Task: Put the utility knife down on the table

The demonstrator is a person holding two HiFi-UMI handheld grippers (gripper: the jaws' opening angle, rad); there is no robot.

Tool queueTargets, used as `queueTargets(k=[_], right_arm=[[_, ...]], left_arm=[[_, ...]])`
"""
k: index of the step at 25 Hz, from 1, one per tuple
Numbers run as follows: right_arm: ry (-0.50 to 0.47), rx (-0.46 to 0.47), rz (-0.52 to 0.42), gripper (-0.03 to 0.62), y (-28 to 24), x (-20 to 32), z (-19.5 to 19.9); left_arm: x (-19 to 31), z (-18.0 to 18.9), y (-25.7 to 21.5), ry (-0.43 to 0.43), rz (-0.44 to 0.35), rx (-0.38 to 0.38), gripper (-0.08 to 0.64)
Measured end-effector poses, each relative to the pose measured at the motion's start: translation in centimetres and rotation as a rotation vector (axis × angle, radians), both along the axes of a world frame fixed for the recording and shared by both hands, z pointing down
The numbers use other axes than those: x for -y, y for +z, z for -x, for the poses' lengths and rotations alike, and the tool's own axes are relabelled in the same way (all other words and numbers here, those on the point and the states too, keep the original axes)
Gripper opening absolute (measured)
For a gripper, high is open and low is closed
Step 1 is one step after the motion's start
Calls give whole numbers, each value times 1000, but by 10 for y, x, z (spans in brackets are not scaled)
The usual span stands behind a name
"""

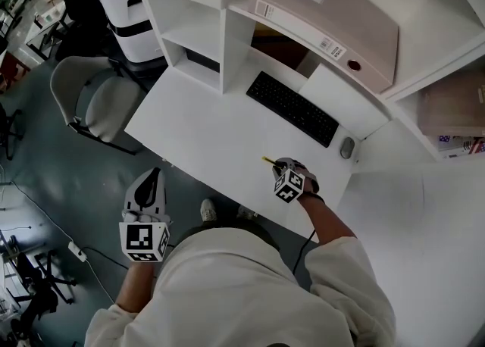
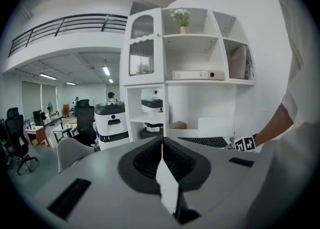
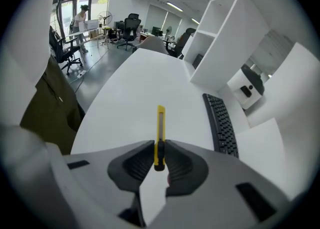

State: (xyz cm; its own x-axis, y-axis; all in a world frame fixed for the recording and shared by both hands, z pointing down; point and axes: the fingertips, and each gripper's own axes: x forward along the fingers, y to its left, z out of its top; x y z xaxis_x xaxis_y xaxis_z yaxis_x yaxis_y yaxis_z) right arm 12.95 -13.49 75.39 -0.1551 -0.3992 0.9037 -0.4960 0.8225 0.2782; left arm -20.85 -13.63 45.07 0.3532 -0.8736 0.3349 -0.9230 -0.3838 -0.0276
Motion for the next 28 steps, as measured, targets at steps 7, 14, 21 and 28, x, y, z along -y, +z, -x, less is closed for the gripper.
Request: queueTargets(k=[7,14,21,28], right_arm=[[-10,-8,77,67,32,1,4],[-2,-6,146,67,56,-8,6],[-1,-6,181,67,73,-11,5],[-6,10,217,69,78,-12,8]], left_arm=[[4,-1,5,-13,17,11,9],[3,0,10,-26,38,23,9],[-1,1,17,-37,60,36,9],[-5,1,21,-48,74,42,9]])
